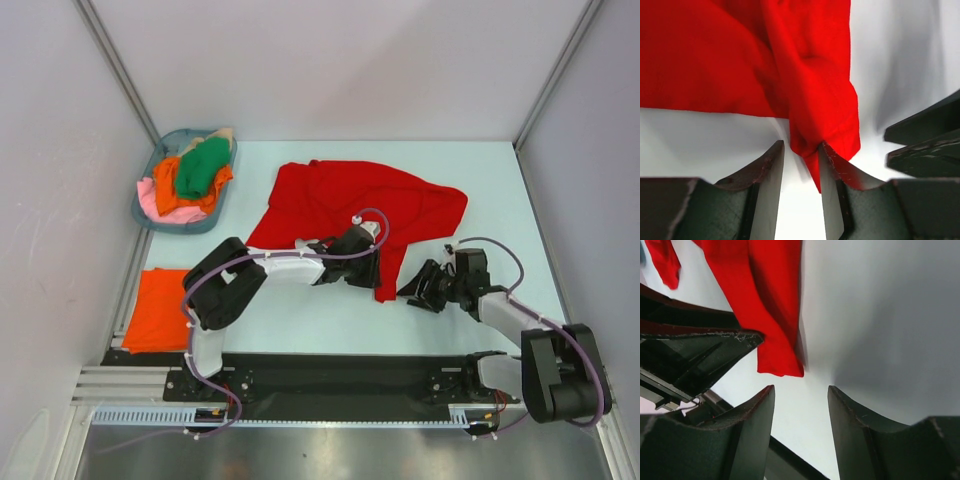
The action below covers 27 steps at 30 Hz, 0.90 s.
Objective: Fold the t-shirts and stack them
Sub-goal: Flatten the tshirt out
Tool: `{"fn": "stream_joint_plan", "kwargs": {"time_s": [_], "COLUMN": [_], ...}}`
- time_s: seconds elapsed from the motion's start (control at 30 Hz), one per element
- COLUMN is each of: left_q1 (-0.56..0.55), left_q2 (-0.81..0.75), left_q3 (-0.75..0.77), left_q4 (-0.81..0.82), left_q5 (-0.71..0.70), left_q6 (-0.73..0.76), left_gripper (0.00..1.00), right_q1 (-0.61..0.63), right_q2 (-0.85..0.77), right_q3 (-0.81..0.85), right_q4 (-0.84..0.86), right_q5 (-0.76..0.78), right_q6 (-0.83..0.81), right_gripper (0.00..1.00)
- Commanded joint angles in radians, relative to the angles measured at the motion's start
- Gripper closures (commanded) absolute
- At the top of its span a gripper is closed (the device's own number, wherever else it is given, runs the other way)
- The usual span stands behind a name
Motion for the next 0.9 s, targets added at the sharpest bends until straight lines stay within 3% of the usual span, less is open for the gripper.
{"fn": "stream_joint_plan", "kwargs": {"time_s": [0.0,0.3,0.87], "left_q1": [0.014,0.022,0.048], "left_q2": [-0.008,0.003,0.024], "left_q3": [-0.03,-0.047,-0.067], "left_q4": [0.003,0.022,0.039], "left_q5": [-0.019,-0.008,-0.004], "left_q6": [0.002,0.002,0.005], "left_gripper": [0.6,0.6,0.61], "right_q1": [0.035,0.067,0.099], "right_q2": [0.058,0.181,0.259], "right_q3": [-0.009,-0.009,-0.012], "right_q4": [0.146,0.247,0.307], "right_q5": [-0.052,-0.06,-0.01], "right_q6": [0.032,0.03,0.075], "right_gripper": [0.48,0.5,0.53]}}
